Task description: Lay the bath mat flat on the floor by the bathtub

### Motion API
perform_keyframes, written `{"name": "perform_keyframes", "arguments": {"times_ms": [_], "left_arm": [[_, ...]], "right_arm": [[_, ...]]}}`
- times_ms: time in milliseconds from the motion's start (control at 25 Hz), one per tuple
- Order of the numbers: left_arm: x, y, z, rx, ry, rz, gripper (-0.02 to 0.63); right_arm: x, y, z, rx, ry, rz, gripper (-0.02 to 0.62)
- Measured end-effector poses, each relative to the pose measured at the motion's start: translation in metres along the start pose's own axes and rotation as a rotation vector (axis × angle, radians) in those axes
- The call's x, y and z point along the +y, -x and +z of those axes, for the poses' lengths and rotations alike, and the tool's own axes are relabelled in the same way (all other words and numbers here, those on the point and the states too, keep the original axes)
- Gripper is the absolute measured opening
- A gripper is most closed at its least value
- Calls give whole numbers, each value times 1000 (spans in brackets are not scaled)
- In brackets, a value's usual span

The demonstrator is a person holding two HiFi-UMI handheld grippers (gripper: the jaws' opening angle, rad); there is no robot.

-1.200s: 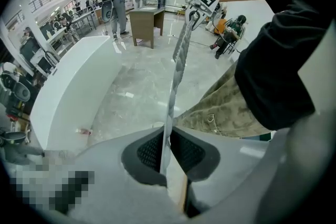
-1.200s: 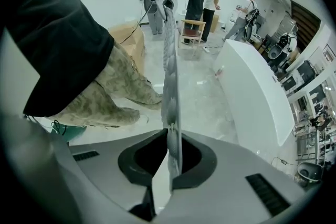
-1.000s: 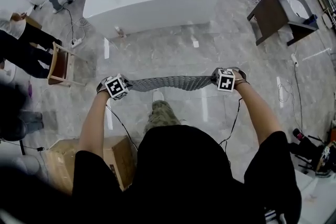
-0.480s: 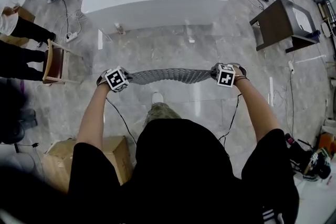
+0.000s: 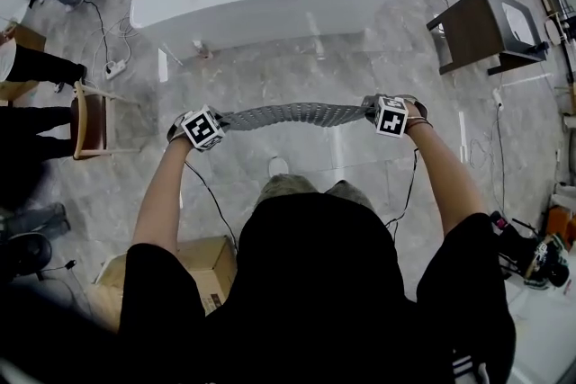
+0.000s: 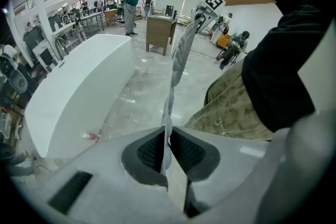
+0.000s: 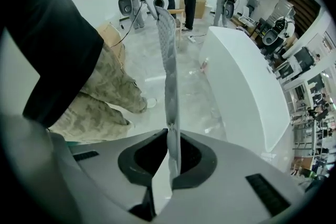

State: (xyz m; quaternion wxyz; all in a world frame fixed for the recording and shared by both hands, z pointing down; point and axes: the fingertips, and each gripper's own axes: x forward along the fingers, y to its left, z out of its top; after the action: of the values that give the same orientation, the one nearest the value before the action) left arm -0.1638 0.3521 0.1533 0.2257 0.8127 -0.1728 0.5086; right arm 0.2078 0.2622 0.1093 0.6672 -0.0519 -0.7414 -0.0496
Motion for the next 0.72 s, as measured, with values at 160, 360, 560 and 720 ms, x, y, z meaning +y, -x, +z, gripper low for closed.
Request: {"name": "perform_keyframes", "arguments": {"times_ms": [160, 360, 560, 720], "left_arm": [[20, 2, 0, -4, -9, 6, 32], [38, 5, 0, -10, -15, 28, 32], [56, 11, -1, -12, 16, 44, 32], [70, 12, -9, -13, 65, 62, 32]], "right_arm": [[-15, 0, 6, 1, -39, -32, 25], [-32, -5, 13, 9, -30, -50, 25], [-59, -5, 25, 6, -27, -76, 25], [-82, -13, 38, -11, -15, -78, 25]]}}
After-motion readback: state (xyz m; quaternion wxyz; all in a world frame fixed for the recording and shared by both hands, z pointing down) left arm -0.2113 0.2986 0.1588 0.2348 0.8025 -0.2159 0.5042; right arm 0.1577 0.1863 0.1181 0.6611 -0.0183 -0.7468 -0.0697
